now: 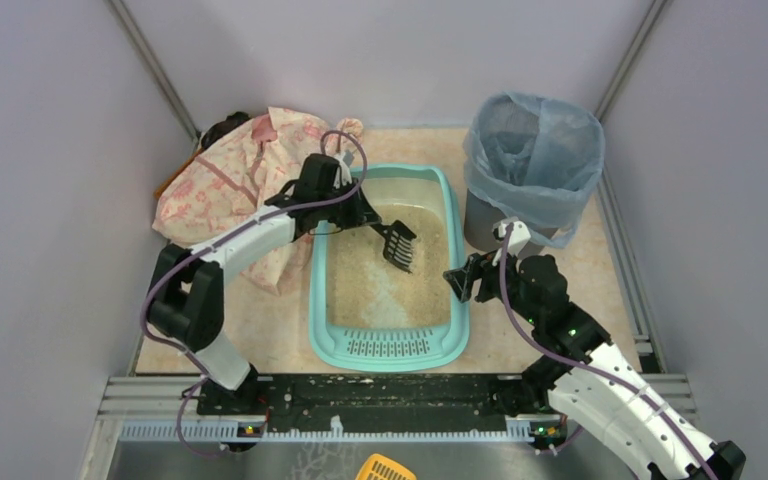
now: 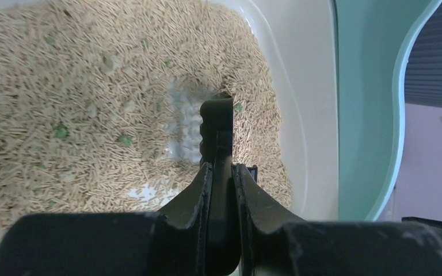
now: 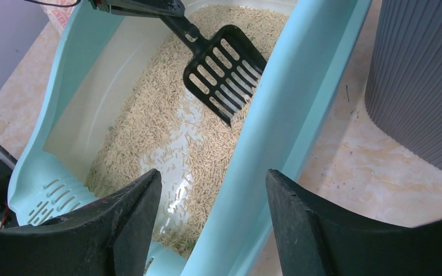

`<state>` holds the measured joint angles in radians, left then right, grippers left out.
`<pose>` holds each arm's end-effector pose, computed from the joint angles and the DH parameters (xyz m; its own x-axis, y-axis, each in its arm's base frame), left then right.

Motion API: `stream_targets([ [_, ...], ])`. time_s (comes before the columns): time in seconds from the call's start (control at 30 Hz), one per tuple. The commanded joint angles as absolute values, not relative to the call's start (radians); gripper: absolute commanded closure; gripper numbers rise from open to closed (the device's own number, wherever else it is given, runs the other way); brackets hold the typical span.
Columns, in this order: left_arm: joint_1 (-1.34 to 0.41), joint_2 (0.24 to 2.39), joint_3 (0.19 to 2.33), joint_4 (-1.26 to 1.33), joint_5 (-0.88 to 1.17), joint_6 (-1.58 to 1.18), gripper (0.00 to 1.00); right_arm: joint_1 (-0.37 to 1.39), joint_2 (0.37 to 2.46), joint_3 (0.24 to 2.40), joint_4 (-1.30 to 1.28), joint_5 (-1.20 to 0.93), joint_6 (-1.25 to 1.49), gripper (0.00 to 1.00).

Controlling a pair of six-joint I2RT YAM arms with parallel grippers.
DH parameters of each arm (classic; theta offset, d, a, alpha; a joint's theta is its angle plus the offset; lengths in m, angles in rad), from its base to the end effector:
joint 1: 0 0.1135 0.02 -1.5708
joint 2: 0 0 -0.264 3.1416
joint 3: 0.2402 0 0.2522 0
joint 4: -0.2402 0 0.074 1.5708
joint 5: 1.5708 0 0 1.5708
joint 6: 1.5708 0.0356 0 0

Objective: Clean the litter box

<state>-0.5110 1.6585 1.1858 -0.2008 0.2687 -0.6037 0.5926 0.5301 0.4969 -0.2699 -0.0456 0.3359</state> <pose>0.3209 -0.1908 0.2508 -0.8183 -0.1687 -0.5495 0.2283 0.7819 -0.5801 0.1182 0.0816 0.2661 -0.4296 0.1077 -0.8966 -0.4792 0.8143 0.3274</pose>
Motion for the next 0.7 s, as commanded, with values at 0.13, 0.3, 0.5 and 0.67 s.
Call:
stream_targets([
  [0.13, -0.523, 1.710, 1.107, -0.059, 0.439, -0.684, 1.00, 0.591, 0.521, 0.490, -0.243, -0.037, 0.336, 0.33],
  [0.3, -0.524, 1.741, 1.066, 0.029, 0.482, -0.719, 1.00, 0.591, 0.521, 0.490, -0.243, -0.035, 0.336, 0.33],
  [0.5, -0.524, 1.778, 1.026, 0.116, 0.514, -0.748, 1.00, 0.591, 0.518, 0.492, -0.250, -0.035, 0.336, 0.33],
  [0.67, -0.514, 1.800, 0.997, 0.179, 0.566, -0.783, 1.00, 0.591, 0.524, 0.488, -0.246, -0.032, 0.337, 0.33],
])
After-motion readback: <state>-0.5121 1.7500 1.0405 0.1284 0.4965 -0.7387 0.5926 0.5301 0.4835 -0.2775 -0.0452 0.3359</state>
